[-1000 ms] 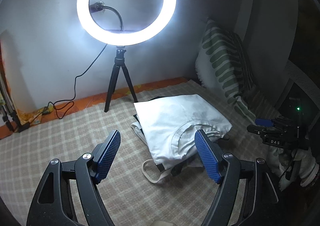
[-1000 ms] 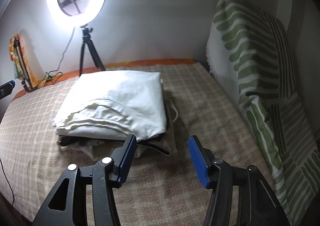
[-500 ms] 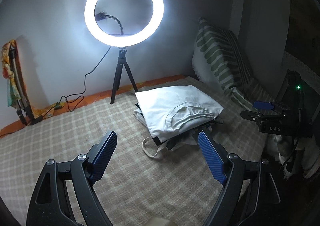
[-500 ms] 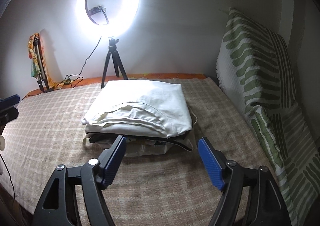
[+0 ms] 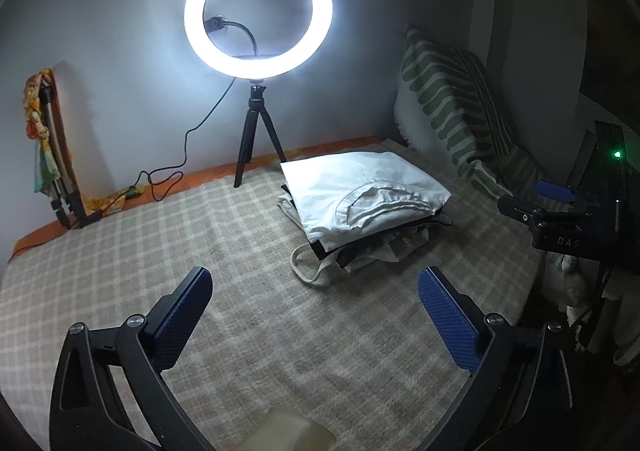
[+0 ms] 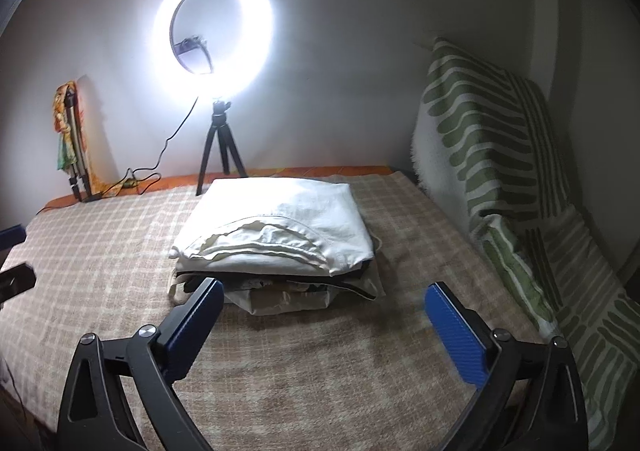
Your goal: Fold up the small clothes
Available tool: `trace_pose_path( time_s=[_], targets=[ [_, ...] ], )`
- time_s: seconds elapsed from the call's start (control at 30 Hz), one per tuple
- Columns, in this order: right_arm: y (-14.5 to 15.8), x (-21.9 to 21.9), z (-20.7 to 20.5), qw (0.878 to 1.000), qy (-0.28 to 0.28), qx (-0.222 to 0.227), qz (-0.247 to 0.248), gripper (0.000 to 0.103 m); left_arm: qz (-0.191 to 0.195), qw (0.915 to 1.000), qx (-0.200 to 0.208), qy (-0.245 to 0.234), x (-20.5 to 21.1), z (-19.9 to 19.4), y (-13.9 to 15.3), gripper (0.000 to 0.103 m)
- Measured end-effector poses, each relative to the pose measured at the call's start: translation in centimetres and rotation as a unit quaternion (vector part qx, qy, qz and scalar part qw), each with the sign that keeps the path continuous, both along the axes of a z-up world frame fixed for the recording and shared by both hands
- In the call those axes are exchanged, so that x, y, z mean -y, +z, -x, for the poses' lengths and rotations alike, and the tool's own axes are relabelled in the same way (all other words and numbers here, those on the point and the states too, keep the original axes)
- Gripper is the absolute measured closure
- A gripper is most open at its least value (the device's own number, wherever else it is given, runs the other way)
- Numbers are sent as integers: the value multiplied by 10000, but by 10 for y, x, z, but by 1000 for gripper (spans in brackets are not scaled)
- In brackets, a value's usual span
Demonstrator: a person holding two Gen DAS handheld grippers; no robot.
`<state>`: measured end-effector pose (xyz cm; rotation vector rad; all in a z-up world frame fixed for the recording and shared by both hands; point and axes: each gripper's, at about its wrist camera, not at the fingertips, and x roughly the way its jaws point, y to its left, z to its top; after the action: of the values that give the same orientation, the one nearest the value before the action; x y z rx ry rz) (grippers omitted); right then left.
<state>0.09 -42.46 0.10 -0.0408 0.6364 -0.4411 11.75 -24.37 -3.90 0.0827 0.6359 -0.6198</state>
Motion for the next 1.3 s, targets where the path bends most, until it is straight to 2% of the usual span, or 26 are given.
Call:
trace_pose_path(
  time_s=[0.1, 0.27, 0.67, 1.3],
  targets=[
    [2, -6, 6, 9999, -115, 51, 49, 0, -179, 9998, 25, 48, 3, 7, -5, 1],
    [5, -16, 13, 9996, -195, 167, 122, 0, -262, 9996, 86, -22, 6, 19, -6, 1],
    [14, -27, 24, 9991, -171, 342, 196, 0, -91, 9999, -62, 85, -3, 24, -2, 1],
    [20, -34, 26, 9989, -65, 393, 228, 0, -101, 9999, 77, 98, -5, 32, 10, 1]
  ],
)
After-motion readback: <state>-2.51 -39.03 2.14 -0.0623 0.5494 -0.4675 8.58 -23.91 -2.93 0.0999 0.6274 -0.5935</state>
